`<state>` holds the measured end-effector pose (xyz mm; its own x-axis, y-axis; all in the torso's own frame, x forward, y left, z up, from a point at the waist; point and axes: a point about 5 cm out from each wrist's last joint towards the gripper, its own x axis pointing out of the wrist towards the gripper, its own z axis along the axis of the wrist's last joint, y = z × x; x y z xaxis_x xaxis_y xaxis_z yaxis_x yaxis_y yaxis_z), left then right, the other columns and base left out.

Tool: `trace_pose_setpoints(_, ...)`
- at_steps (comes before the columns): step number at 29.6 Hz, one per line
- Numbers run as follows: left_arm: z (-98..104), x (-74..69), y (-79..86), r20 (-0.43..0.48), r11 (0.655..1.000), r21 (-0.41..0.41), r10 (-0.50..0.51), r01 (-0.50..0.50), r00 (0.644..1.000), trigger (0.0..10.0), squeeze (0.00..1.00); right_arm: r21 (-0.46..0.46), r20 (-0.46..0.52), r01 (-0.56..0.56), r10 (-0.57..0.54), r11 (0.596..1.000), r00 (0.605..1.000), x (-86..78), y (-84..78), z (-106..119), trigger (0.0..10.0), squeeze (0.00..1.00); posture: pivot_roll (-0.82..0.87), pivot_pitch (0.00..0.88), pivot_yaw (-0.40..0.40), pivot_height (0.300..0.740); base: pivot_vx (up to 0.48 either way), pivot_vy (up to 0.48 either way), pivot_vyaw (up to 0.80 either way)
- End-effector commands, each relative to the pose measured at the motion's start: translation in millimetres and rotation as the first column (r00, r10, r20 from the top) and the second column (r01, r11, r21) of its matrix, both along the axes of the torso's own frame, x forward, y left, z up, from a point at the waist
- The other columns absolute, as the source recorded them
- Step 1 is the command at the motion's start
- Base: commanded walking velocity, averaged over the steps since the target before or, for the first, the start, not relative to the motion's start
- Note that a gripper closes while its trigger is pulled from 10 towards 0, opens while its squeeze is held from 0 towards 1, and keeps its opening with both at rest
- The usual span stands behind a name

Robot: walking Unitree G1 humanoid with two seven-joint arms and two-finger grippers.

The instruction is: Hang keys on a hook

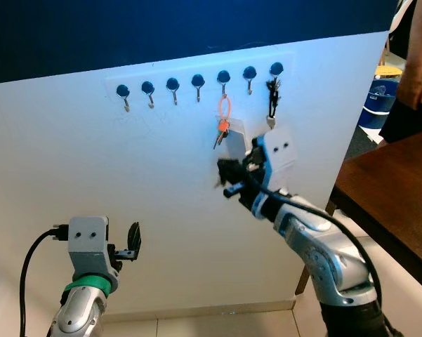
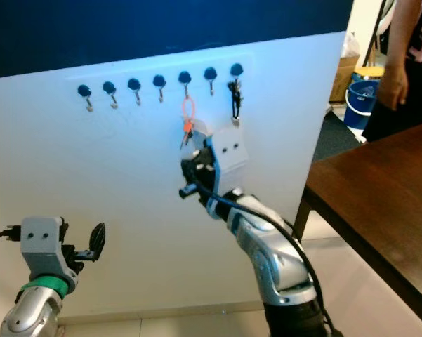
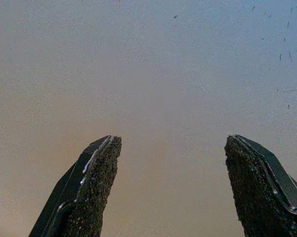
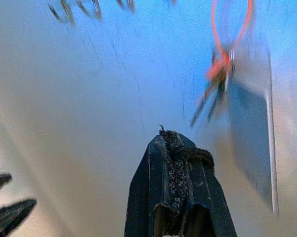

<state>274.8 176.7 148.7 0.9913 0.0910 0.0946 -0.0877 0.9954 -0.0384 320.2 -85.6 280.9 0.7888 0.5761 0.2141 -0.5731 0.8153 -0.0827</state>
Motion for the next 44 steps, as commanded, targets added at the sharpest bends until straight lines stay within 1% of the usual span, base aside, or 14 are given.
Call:
trace_pose_setpoints(1, -4.1, -3.1, 5.1, -0.020, 1.000, -0.002, 0.023, -0.023, 1.000, 10.0, 0.00, 0.029, 0.038, -0.024, 0.023, 0.999, 0.999, -3.1, 5.6, 7.6, 10.0, 0.00, -0.24, 0.094, 0.212, 0.740, 0.000, 0.000, 0.00)
trace_pose_setpoints(2, -4.1, -3.4, 5.6, -0.019, 1.000, 0.001, 0.028, -0.028, 0.999, 10.0, 0.00, 0.049, 0.062, -0.024, 0.021, 0.998, 0.998, -3.0, 6.6, 12.9, 10.0, 0.00, -0.24, 0.096, 0.209, 0.740, 0.000, 0.000, 0.00)
trace_pose_setpoints(5, -4.2, -3.9, 6.6, -0.019, 0.999, 0.007, 0.034, -0.034, 0.999, 10.0, 0.00, 0.073, 0.087, -0.027, 0.021, 0.997, 0.996, -2.3, 8.7, 20.0, 10.0, 0.00, -0.24, 0.096, 0.209, 0.740, 0.000, 0.000, 0.00)
trace_pose_setpoints(8, -4.0, -4.3, 6.9, -0.016, 0.999, 0.011, 0.039, -0.038, 0.999, 10.0, 0.00, 0.081, 0.096, -0.030, 0.023, 0.996, 0.995, -1.5, 10.1, 23.0, 10.0, 0.00, -0.24, 0.094, 0.207, 0.740, 0.000, 0.000, 0.00)
trace_pose_setpoints(11, -2.7, -4.8, 7.7, -0.002, 0.999, 0.017, 0.051, -0.051, 0.999, 10.0, 0.00, 0.095, 0.122, -0.040, 0.028, 0.995, 0.992, 2.3, 13.8, 32.3, 10.0, 0.00, -0.24, 0.094, 0.206, 0.740, 0.000, 0.000, 0.00)
trace_pose_setpoints(14, -1.3, -4.6, 9.1, 0.006, 0.998, 0.015, 0.059, -0.059, 0.998, 10.0, 0.00, 0.099, 0.131, -0.043, 0.030, 0.994, 0.991, 4.3, 14.9, 36.2, 10.0, 0.00, -0.24, 0.094, 0.206, 0.740, 0.000, 0.000, 0.00)
trace_pose_setpoints(19, 0.8, -4.6, 10.2, 0.017, 0.998, 0.013, 0.063, -0.063, 0.998, 10.0, 0.00, 0.107, 0.139, -0.044, 0.029, 0.993, 0.990, 5.6, 15.4, 38.0, 10.0, 0.00, -0.24, 0.094, 0.206, 0.740, 0.000, 0.000, 0.00)
trace_pose_setpoints(25, 7.2, -4.7, 10.7, 0.052, 0.998, 0.005, 0.060, -0.060, 0.997, 10.0, 0.00, 0.131, 0.143, -0.043, 0.024, 0.990, 0.989, 6.5, 16.1, 38.4, 10.0, 0.00, -0.24, 0.097, 0.204, 0.740, 0.000, 0.000, 0.00)
trace_pose_setpoints(34, 9.6, -4.5, 10.9, 0.069, 0.998, -0.001, 0.058, -0.058, 0.996, 10.0, 0.00, 0.143, 0.143, -0.048, 0.027, 0.989, 0.989, 7.3, 16.9, 38.3, 10.0, 0.00, -0.24, 0.097, 0.209, 0.740, 0.000, 0.000, 0.00)
trace_pose_setpoints(36, 9.6, -5.1, 10.2, 0.074, 0.998, -0.015, 0.059, -0.058, 0.996, 10.0, 0.00, 0.148, 0.154, -0.052, 0.029, 0.988, 0.988, 7.9, 17.3, 39.3, 10.0, 0.00, -0.24, 0.097, 0.209, 0.740, 0.000, 0.000, 0.00)
trace_pose_setpoints(38, 9.7, -5.3, 9.8, 0.074, 0.998, -0.016, 0.059, -0.058, 0.995, 10.0, 0.00, 0.159, 0.189, -0.068, 0.038, 0.985, 0.981, 9.3, 18.8, 46.3, 10.0, 0.00, -0.24, 0.097, 0.207, 0.740, 0.000, 0.000, 0.00)
trace_pose_setpoints(40, 9.8, -5.1, 9.7, 0.074, 0.998, -0.014, 0.060, -0.059, 0.995, 10.0, 0.00, 0.163, 0.202, -0.074, 0.040, 0.984, 0.979, 10.2, 19.3, 49.6, 10.0, 0.00, -0.24, 0.099, 0.205, 0.740, 0.000, 0.000, 0.00)
trace_pose_setpoints(43, 10.1, -4.6, 10.0, 0.075, 0.998, -0.012, 0.064, -0.063, 0.995, 10.0, 0.00, 0.176, 0.232, -0.075, 0.033, 0.982, 0.972, 19.1, 20.0, 60.4, 10.0, 0.00, -0.24, 0.101, 0.202, 0.740, 0.000, 0.000, 0.00)
trace_pose_setpoints(44, 10.1, -4.6, 10.0, 0.075, 0.998, -0.012, 0.064, -0.063, 0.995, 10.0, 0.00, 0.176, 0.232, -0.075, 0.033, 0.982, 0.972, 19.1, 20.0, 60.4, 10.0, 0.00, -0.24, 0.101, 0.202, 0.740, 0.000, 0.000, 0.00)
